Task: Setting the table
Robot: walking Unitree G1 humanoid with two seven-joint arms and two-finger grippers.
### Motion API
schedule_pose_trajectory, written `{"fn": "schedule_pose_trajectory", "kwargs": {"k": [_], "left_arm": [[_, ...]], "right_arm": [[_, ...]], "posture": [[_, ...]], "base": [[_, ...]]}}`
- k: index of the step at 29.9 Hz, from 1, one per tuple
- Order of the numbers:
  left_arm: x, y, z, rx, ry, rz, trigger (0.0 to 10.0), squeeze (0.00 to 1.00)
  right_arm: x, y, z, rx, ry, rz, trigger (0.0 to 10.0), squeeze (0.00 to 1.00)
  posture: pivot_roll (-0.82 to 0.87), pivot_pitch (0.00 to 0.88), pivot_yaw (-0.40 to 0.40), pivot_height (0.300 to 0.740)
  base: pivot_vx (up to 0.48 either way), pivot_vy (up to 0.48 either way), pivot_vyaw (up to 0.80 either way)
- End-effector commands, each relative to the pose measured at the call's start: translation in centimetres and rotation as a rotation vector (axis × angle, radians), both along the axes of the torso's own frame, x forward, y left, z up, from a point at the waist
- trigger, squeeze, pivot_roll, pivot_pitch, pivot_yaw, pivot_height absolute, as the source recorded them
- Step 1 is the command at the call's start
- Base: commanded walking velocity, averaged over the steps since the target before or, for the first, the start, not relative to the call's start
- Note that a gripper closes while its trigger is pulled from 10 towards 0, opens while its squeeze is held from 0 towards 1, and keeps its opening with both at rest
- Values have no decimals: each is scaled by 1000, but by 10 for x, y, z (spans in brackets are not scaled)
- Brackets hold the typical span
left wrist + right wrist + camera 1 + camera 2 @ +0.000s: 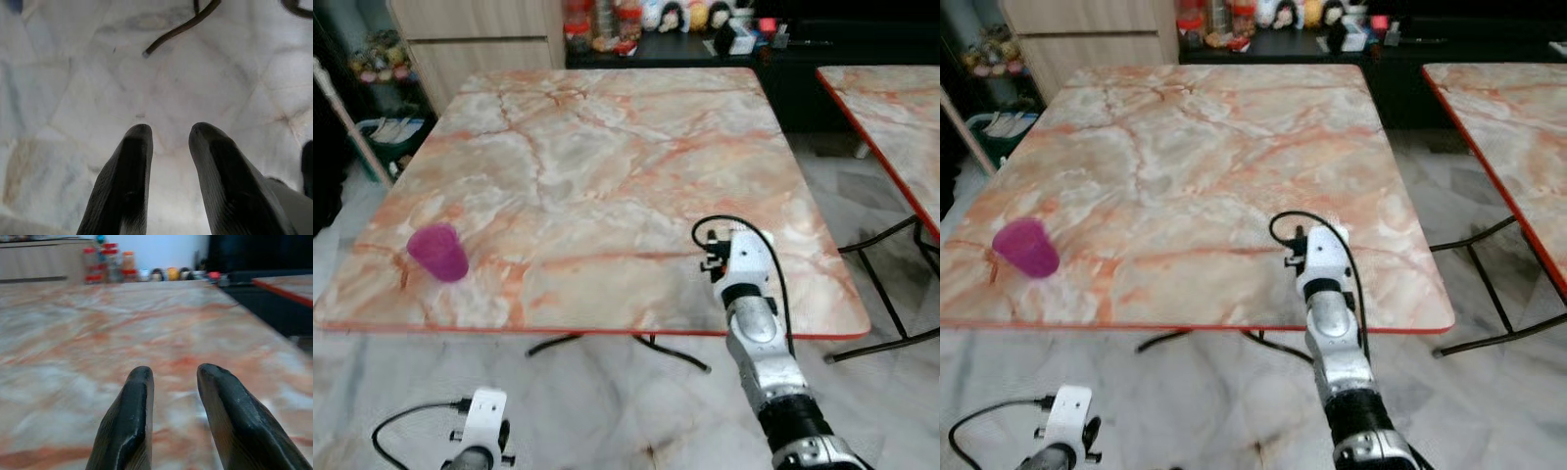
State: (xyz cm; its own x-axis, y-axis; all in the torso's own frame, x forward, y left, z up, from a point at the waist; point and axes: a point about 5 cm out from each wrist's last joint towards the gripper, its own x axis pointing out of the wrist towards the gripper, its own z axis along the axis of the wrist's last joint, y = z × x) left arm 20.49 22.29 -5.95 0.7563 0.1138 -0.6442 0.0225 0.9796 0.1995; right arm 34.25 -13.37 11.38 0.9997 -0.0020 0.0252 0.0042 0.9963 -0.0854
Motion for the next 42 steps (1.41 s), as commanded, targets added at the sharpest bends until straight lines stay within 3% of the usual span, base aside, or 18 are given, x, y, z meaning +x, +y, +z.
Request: {"fn": "schedule_pose_trajectory", "kwargs": {"k": [1, 8, 18, 27, 28, 31, 36, 40, 41, 42], "left_arm": [[-2, -1, -2, 5, 14, 2, 10000, 0], [-2, 0, -2, 3, 14, 6, 10000, 0], [-2, 0, -2, -4, 9, 13, 10000, 0], [-6, 0, -4, -4, 19, 14, 10000, 0], [-6, 0, -4, -4, 20, 13, 10000, 0], [-6, -1, -4, -4, 22, 10, 10000, 0], [-6, -2, -4, -6, 24, 4, 10000, 0], [-6, -2, -4, -5, 25, 2, 10000, 0], [-6, -2, -4, -5, 25, 1, 10000, 0], [-6, -2, -4, -4, 25, 0, 10000, 0]], "right_arm": [[-1, -2, 0, 8, -9, -6, 10000, 0], [-2, 3, -1, 16, -6, 5, 10000, 0], [-6, 10, -4, 18, -3, 23, 10000, 0], [-28, 13, -8, 11, 8, 25, 10000, 0], [-30, 12, -10, 10, 12, 28, 10000, 1000], [-33, 9, -13, 5, 23, 17, 10000, 1000], [-31, -17, -15, -40, 63, -38, 10000, 1000], [-27, -23, -15, -53, 77, -39, 10000, 996], [-23, -25, -12, -58, 74, -35, 10000, 0], [-20, -26, -10, -63, 71, -34, 10000, 0]], "posture": [[28, 136, 16, 740], [32, 135, 16, 740], [31, 137, 15, 740], [18, 146, 13, 740], [17, 146, 13, 740], [17, 148, 13, 740], [10, 148, 17, 740], [11, 146, 18, 740], [11, 144, 17, 740], [14, 142, 17, 740]], "base": [[304, 0, 0], [302, 0, 0], [0, 0, 0], [0, 0, 0], [0, 0, 0], [0, 0, 0], [0, 0, 0], [0, 0, 0], [0, 0, 0], [0, 0, 0]]}}
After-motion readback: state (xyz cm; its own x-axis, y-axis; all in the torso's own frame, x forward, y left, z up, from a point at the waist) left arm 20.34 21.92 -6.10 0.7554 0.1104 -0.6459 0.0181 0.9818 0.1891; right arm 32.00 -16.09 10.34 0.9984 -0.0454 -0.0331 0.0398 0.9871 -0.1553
